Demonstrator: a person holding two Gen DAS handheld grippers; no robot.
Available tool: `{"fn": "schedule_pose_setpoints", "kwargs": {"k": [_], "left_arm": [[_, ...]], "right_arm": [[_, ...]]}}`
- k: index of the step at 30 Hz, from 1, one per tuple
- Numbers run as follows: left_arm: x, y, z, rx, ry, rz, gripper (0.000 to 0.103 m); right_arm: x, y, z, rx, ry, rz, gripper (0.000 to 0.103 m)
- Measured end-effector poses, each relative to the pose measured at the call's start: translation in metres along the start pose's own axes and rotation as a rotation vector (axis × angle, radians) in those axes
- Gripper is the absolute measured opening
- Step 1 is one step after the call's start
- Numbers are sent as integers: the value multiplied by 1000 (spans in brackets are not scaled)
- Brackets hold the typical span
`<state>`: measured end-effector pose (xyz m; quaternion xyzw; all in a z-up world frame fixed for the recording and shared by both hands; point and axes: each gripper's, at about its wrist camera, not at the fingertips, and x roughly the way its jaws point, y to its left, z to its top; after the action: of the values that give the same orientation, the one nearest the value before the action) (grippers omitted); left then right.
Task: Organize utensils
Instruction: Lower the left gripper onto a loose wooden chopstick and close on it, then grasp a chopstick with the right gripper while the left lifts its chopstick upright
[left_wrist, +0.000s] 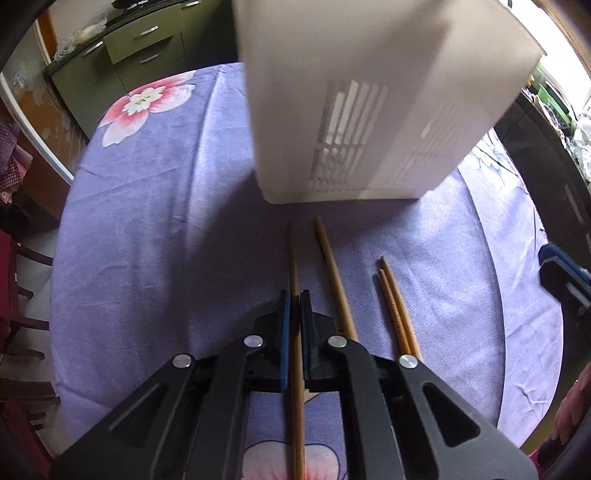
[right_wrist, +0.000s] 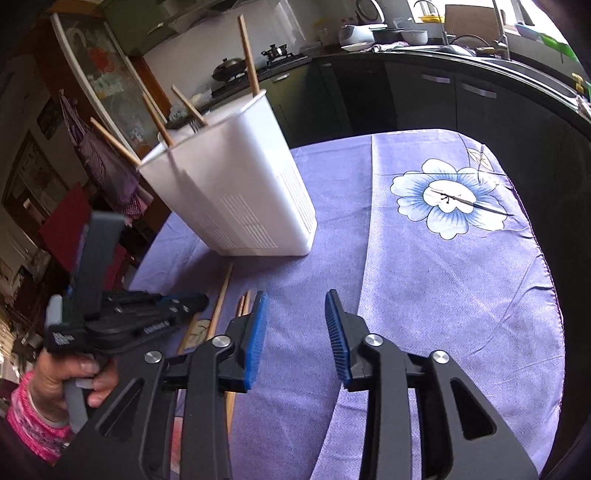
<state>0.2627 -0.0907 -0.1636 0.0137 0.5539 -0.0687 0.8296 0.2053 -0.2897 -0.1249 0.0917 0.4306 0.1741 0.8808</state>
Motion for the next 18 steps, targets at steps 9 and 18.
{"fn": "schedule_pose_setpoints", "kwargs": {"k": [9,18], "left_arm": [[-50,32,-6,-27,-149,12,5],[-73,37,-15,-10,-191,-26,5]], "right_arm": [[50,47,-7,-160,116,-62,35],[88,59,1,-147,222,-44,25]]}}
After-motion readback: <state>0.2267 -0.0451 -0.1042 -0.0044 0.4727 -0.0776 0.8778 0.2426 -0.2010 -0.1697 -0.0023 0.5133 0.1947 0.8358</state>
